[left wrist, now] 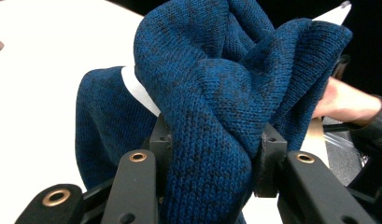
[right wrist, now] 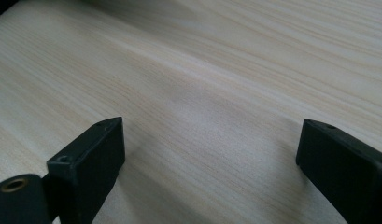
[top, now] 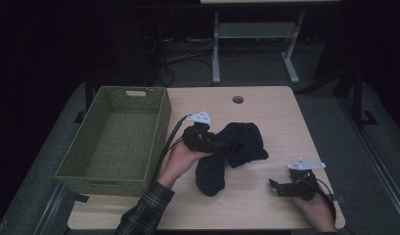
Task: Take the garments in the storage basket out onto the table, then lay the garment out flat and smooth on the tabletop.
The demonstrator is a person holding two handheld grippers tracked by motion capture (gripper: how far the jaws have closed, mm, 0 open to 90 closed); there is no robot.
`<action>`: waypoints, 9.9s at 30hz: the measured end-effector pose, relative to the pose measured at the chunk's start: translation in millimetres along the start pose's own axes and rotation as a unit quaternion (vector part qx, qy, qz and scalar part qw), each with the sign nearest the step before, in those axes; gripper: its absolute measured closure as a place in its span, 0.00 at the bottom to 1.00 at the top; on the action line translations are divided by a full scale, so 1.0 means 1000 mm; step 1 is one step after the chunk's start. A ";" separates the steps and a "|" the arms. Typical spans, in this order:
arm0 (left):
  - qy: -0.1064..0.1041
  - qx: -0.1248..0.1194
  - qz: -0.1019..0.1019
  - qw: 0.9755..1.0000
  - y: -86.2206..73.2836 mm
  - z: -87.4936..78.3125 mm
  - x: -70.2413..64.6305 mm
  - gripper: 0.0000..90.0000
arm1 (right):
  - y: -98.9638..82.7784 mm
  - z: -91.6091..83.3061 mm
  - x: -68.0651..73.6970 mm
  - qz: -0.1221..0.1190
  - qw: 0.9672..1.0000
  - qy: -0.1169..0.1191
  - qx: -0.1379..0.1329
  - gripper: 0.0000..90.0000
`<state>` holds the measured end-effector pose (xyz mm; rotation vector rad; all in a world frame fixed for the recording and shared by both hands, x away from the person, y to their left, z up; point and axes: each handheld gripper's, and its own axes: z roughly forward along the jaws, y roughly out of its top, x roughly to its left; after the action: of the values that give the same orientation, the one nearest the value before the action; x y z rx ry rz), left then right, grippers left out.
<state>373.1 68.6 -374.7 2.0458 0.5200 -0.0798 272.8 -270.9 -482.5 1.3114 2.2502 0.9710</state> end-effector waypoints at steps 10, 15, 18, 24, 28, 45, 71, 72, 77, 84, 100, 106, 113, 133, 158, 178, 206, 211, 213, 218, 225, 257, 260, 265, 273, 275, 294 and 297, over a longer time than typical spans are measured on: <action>0.020 0.019 -0.018 0.999 -0.018 0.011 0.018 0.65 | 0.000 0.000 0.000 -0.002 1.000 -0.001 0.001 0.08; 0.026 0.024 -0.030 0.999 -0.026 0.014 0.025 0.64 | 0.000 0.000 0.000 -0.002 1.000 -0.001 0.001 0.08; 0.031 0.024 -0.037 0.999 -0.031 0.016 0.029 0.62 | 0.000 0.000 0.000 -0.002 1.000 -0.001 0.001 0.08; 0.049 0.027 -0.044 0.997 -0.034 0.014 0.034 0.49 | 0.000 0.000 0.000 -0.002 1.000 -0.001 0.001 0.08; 0.074 0.029 -0.034 0.996 -0.032 0.008 0.031 0.37 | 0.000 0.000 0.000 -0.002 1.000 -0.001 0.001 0.08; 0.092 -0.038 0.013 0.995 0.001 -0.031 -0.011 0.27 | 0.000 0.000 0.000 -0.002 1.000 -0.001 0.000 0.08; 0.061 0.053 0.086 0.993 0.003 0.035 -0.042 0.47 | 0.000 0.000 0.000 -0.001 1.000 -0.001 0.000 0.08; 0.059 0.053 0.086 0.993 0.002 0.036 -0.042 0.55 | 0.000 0.000 0.000 -0.001 1.000 -0.001 0.000 0.08; 0.058 0.058 0.084 0.993 0.003 0.036 -0.041 0.88 | 0.000 0.000 0.000 -0.001 1.000 -0.001 0.000 0.08; 0.069 0.027 0.067 0.995 0.012 0.014 -0.031 0.89 | 0.000 0.000 0.000 -0.001 1.000 0.000 0.000 0.08; 0.156 -0.033 -0.021 0.987 0.012 -0.029 0.018 0.88 | 0.000 0.000 0.000 -0.002 1.000 -0.001 0.000 0.08; 0.196 -0.013 -0.045 0.980 0.001 -0.032 0.030 0.86 | 0.000 0.000 0.000 -0.002 1.000 -0.001 0.001 0.08; 0.222 0.003 -0.055 0.973 -0.008 -0.028 0.033 0.68 | 0.000 0.000 0.000 -0.002 1.000 -0.001 0.001 0.08; 0.199 -0.038 -0.025 0.979 -0.010 -0.051 -0.004 0.35 | 0.007 -0.004 -0.002 0.014 1.000 0.007 0.020 0.17; 0.189 -0.043 -0.029 0.981 -0.017 -0.053 -0.003 0.35 | 0.095 0.043 0.063 -0.032 0.987 0.160 -0.001 0.43; 0.188 -0.042 -0.030 0.981 -0.019 -0.054 -0.001 0.35 | 0.116 0.093 0.096 -0.005 0.972 0.233 0.036 0.69; 0.204 0.010 -0.009 0.979 0.015 0.006 0.038 0.34 | 0.115 0.084 0.095 -0.027 0.971 0.236 0.039 0.94; 0.201 0.038 -0.001 0.979 0.012 0.013 0.043 0.54 | 0.115 0.084 0.094 -0.029 0.971 0.233 0.039 0.94; 0.196 0.044 -0.002 0.980 0.011 0.013 0.045 0.64 | 0.115 0.084 0.094 -0.030 0.971 0.234 0.039 0.94; 0.192 0.060 0.000 0.980 0.010 0.014 0.045 0.76 | 0.115 0.083 0.095 -0.028 0.971 0.235 0.038 0.94; 0.197 0.050 0.000 0.979 0.013 0.009 0.045 0.78 | 0.114 0.079 0.095 -0.029 0.972 0.229 0.037 0.95; 0.246 0.019 -0.051 0.968 0.014 0.022 0.090 0.78 | 0.040 -0.005 0.089 -0.060 0.978 0.194 0.038 0.95; 0.239 0.016 -0.057 0.969 0.012 0.027 0.092 0.77 | 0.038 -0.006 0.091 -0.066 0.978 0.196 0.040 0.93; 0.233 0.000 -0.048 0.971 0.017 0.020 0.084 0.64 | 0.047 -0.011 0.088 -0.065 0.979 0.192 0.017 0.69; 0.217 -0.010 -0.028 0.976 0.018 -0.003 0.053 0.62 | 0.078 -0.021 0.066 -0.054 0.984 0.168 -0.034 0.72; 0.208 -0.003 -0.023 0.978 0.013 -0.005 0.043 0.72 | 0.087 -0.017 0.056 -0.051 0.986 0.152 -0.035 0.79; 0.154 0.116 -0.036 0.981 -0.082 0.017 -0.015 1.00 | 0.095 0.047 0.020 -0.059 0.990 0.126 0.036 1.00; 0.165 0.129 -0.034 0.977 -0.086 0.024 -0.009 1.00 | 0.091 0.051 0.023 -0.068 0.988 0.124 0.056 0.99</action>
<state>335.1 81.8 -455.5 2.3098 0.8208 0.1637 347.5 -201.2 -452.3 1.1141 2.5780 1.0188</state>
